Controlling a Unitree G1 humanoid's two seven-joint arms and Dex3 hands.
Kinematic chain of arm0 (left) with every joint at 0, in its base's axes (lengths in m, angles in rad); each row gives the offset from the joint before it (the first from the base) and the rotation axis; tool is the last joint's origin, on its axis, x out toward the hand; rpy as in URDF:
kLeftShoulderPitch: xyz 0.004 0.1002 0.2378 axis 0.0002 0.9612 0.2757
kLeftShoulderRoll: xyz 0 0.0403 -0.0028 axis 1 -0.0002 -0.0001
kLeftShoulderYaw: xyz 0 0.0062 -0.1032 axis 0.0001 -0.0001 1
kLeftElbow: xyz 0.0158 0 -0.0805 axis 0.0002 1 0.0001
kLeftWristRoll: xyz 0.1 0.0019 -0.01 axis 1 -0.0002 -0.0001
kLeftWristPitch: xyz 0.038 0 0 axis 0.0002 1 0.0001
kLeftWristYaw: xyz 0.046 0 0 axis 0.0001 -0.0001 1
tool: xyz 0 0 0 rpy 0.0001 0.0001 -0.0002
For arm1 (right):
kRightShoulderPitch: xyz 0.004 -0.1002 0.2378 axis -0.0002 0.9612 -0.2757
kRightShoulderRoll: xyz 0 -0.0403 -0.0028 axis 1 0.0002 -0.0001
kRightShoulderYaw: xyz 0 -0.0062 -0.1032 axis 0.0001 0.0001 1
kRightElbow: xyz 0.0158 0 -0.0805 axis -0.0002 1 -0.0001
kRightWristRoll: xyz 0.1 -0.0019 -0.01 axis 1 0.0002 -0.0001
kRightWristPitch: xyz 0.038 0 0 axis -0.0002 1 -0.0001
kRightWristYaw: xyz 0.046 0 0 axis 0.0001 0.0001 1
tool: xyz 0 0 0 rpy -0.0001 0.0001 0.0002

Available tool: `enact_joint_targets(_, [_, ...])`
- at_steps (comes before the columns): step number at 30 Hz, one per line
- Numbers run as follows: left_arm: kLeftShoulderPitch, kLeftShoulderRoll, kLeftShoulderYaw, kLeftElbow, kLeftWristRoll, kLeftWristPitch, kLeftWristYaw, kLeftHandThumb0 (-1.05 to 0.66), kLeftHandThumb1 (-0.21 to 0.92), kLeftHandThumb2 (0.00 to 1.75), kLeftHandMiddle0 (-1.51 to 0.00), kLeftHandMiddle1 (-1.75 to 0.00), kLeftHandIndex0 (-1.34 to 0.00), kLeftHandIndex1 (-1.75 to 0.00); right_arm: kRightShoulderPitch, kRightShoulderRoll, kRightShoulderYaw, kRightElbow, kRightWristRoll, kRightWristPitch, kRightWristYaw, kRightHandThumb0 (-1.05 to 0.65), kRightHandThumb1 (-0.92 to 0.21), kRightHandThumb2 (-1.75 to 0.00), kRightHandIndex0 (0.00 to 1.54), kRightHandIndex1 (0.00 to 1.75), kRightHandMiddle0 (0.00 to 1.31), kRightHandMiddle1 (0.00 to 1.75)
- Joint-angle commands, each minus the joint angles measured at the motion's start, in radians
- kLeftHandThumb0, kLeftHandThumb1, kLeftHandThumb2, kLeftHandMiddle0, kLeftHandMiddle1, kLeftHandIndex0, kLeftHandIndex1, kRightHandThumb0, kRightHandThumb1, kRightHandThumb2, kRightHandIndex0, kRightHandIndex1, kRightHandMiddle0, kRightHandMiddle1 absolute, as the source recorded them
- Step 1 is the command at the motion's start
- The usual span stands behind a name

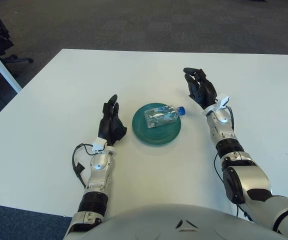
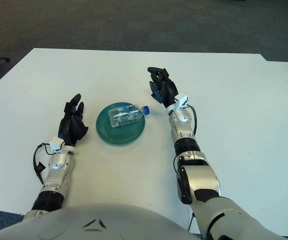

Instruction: Put the bottle into the plate.

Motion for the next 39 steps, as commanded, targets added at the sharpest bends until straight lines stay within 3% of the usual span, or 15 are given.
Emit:
enact_joint_targets(1, [0.096, 0.028, 0.041, 0.082, -0.015, -0.011, -0.003, -0.9, 0.92, 1.03, -0.23, -0.01, 0.0, -0.66, 0.07, 0.009, -0.047, 0.007, 0.028, 0.014, -0.033, -0.4, -0.85, -0.57, 0.73, 0.34, 0.3, 1.0])
enact_joint_targets(4, [0.1, 0.026, 0.057, 0.086, -0.025, -0.014, -0.001, -0.88, 0.92, 1.0, -0.29, -0.02, 0.0, -0.77, 0.12, 0.027, -0.058, 0.022, 0.011, -0.019, -0.06, -0.38, -0.8, -0.68, 0.64, 0.54, 0.27, 1.01])
enact_joint_targets(11, [0.117, 0.032, 0.084, 0.089, -0.045, -0.024, -0.021, -0.84, 0.92, 0.99, -0.34, -0.03, 0.0, -0.84, 0.189, 0.081, -0.055, -0.038, -0.04, -0.029, -0.184, -0.38, -0.79, -0.73, 0.56, 0.6, 0.3, 1.05])
enact_joint_targets(18, [0.131, 0.041, 0.102, 0.075, -0.049, -0.028, -0.031, -0.83, 0.92, 0.98, -0.36, -0.04, 0.0, -0.87, 0.285, 0.124, -0.036, -0.226, -0.082, 0.075, -0.305, -0.39, -0.79, -0.75, 0.53, 0.63, 0.26, 1.05])
enact_joint_targets(23, [0.142, 0.049, 0.106, 0.063, -0.037, -0.041, -0.033, -0.84, 0.92, 0.98, -0.36, -0.03, 0.0, -0.87, 0.357, 0.142, -0.012, -0.339, -0.094, 0.138, -0.325, -0.43, -0.84, -0.7, 0.51, 0.59, 0.21, 1.0])
enact_joint_targets(28, [0.158, 0.05, 0.104, 0.041, -0.04, -0.053, -0.04, -0.85, 0.92, 0.98, -0.37, -0.03, 0.0, -0.87, 0.42, 0.148, 0.011, -0.395, -0.104, 0.148, -0.314, -0.48, -0.91, -0.64, 0.47, 0.48, 0.14, 0.95])
enact_joint_targets(39, [0.183, 0.052, 0.094, 0.007, -0.079, -0.042, -0.094, -0.83, 0.92, 0.95, -0.37, -0.03, 0.0, -0.82, 0.457, 0.137, 0.022, -0.39, -0.098, 0.119, -0.277, -0.5, -0.92, -0.69, 0.46, 0.25, 0.11, 0.87])
